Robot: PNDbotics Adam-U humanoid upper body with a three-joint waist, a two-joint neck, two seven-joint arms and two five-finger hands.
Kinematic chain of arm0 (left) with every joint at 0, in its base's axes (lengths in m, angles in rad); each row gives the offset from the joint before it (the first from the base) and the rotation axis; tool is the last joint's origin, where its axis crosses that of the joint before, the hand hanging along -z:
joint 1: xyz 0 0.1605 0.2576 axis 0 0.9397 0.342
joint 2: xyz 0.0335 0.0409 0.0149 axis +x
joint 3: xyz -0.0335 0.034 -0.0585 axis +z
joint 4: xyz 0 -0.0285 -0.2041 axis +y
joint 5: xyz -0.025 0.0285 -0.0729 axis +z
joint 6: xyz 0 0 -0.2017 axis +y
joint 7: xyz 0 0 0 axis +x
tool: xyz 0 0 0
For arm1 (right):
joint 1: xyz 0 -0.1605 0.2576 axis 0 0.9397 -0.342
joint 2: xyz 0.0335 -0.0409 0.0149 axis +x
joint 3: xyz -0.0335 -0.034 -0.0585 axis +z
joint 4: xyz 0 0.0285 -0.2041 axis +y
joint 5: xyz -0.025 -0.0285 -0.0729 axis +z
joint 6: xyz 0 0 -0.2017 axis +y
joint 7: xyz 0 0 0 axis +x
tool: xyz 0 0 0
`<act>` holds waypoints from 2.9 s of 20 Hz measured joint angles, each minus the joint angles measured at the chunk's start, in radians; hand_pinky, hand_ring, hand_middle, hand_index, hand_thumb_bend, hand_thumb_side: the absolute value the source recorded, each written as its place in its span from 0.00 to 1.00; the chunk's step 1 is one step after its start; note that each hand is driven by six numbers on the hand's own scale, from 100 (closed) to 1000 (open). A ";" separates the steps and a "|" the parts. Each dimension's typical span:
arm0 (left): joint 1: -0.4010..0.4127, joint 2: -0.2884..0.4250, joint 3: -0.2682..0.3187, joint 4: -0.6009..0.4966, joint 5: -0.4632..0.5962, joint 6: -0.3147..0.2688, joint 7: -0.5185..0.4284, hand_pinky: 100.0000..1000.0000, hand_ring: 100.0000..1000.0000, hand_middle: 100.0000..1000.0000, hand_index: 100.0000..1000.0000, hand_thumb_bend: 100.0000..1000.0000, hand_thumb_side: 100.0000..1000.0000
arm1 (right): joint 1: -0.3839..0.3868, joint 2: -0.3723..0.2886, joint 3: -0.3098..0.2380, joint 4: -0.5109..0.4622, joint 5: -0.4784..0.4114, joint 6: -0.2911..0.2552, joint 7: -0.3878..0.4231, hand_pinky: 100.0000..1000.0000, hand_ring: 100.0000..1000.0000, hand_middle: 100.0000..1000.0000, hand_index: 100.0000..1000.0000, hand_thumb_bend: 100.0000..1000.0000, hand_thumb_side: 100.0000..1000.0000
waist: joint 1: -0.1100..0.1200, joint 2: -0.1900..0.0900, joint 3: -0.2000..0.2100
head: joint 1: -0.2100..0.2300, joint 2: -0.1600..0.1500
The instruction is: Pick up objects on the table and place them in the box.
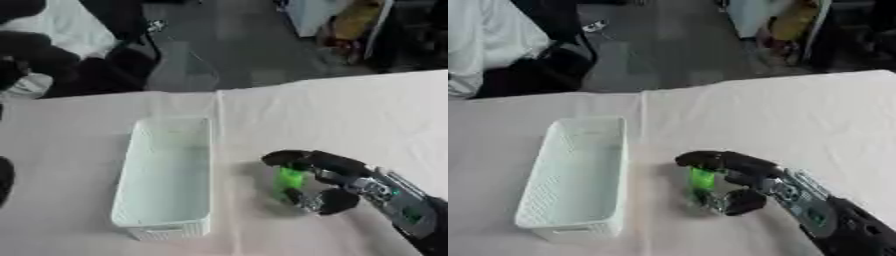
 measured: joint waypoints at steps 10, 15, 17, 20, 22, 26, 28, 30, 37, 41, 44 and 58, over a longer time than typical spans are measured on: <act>0.000 -0.008 -0.004 0.000 0.000 -0.001 -0.006 0.56 0.61 0.87 0.77 0.75 0.77 | 0.010 -0.013 -0.016 0.027 -0.313 0.150 0.128 0.77 0.78 0.85 1.00 0.00 0.85 | 0.007 0.009 0.002 | 0.000 -0.006; 0.000 -0.008 -0.005 0.000 0.000 -0.001 -0.006 0.56 0.61 0.87 0.77 0.75 0.77 | 0.010 -0.014 -0.021 0.028 -0.359 0.180 0.164 0.68 0.73 0.83 1.00 0.00 0.84 | 0.009 0.009 0.002 | 0.000 -0.006; 0.000 -0.008 -0.005 0.000 0.000 -0.002 -0.006 0.56 0.61 0.87 0.77 0.75 0.77 | 0.010 -0.013 -0.021 0.031 -0.360 0.186 0.176 0.58 0.67 0.82 1.00 0.00 0.86 | 0.010 0.009 0.001 | 0.000 -0.006; 0.000 -0.008 -0.005 0.000 0.000 -0.002 -0.006 0.56 0.61 0.87 0.77 0.75 0.77 | 0.010 -0.008 -0.021 0.038 -0.361 0.195 0.202 0.32 0.50 0.76 1.00 0.00 0.82 | 0.010 0.009 -0.001 | 0.000 -0.006; 0.000 -0.008 -0.005 0.000 0.000 -0.002 -0.006 0.56 0.61 0.87 0.77 0.75 0.77 | 0.010 0.003 -0.020 0.045 -0.367 0.201 0.224 0.00 0.27 0.58 0.90 0.00 0.66 | 0.010 0.009 -0.004 | 0.001 -0.006; 0.000 -0.008 -0.005 0.000 0.000 -0.002 -0.006 0.56 0.61 0.87 0.77 0.75 0.77 | 0.008 0.033 -0.024 0.061 -0.363 0.177 0.210 0.00 0.00 0.00 0.27 0.00 0.27 | 0.012 0.009 -0.008 | 0.009 -0.005; 0.000 -0.008 -0.005 0.000 0.000 -0.002 -0.006 0.56 0.61 0.87 0.77 0.75 0.77 | 0.009 0.050 -0.026 0.071 -0.346 0.141 0.150 0.00 0.00 0.00 0.16 0.00 0.35 | 0.013 0.009 -0.010 | 0.010 -0.005; 0.001 -0.008 -0.005 0.000 0.000 -0.002 -0.006 0.56 0.61 0.87 0.77 0.75 0.77 | 0.012 0.061 -0.023 0.080 -0.331 0.092 0.087 0.00 0.00 0.00 0.13 0.00 0.37 | 0.014 0.009 -0.011 | 0.012 -0.001; 0.009 -0.008 -0.004 0.000 -0.001 -0.002 -0.006 0.56 0.61 0.87 0.77 0.75 0.77 | 0.018 0.068 0.006 0.059 -0.382 -0.014 0.014 0.00 0.00 0.00 0.11 0.00 0.41 | 0.018 0.008 -0.022 | 0.015 0.003; 0.011 -0.007 -0.004 0.000 -0.002 -0.002 -0.006 0.56 0.61 0.87 0.77 0.75 0.77 | 0.017 0.044 0.010 0.013 -0.449 -0.003 0.016 0.00 0.00 0.00 0.11 0.00 0.41 | 0.018 0.008 -0.030 | 0.018 0.003; 0.015 -0.001 -0.004 0.000 -0.005 -0.003 -0.006 0.56 0.61 0.87 0.77 0.75 0.77 | 0.016 0.020 0.009 -0.039 -0.504 0.030 0.010 0.00 0.00 0.00 0.11 0.00 0.41 | 0.016 0.008 -0.037 | 0.021 0.004; 0.029 0.010 -0.004 0.000 -0.011 -0.007 -0.001 0.57 0.61 0.87 0.77 0.74 0.77 | 0.008 -0.084 -0.035 -0.314 -0.676 0.170 -0.060 0.00 0.00 0.00 0.09 0.00 0.41 | 0.012 0.000 -0.054 | 0.032 0.011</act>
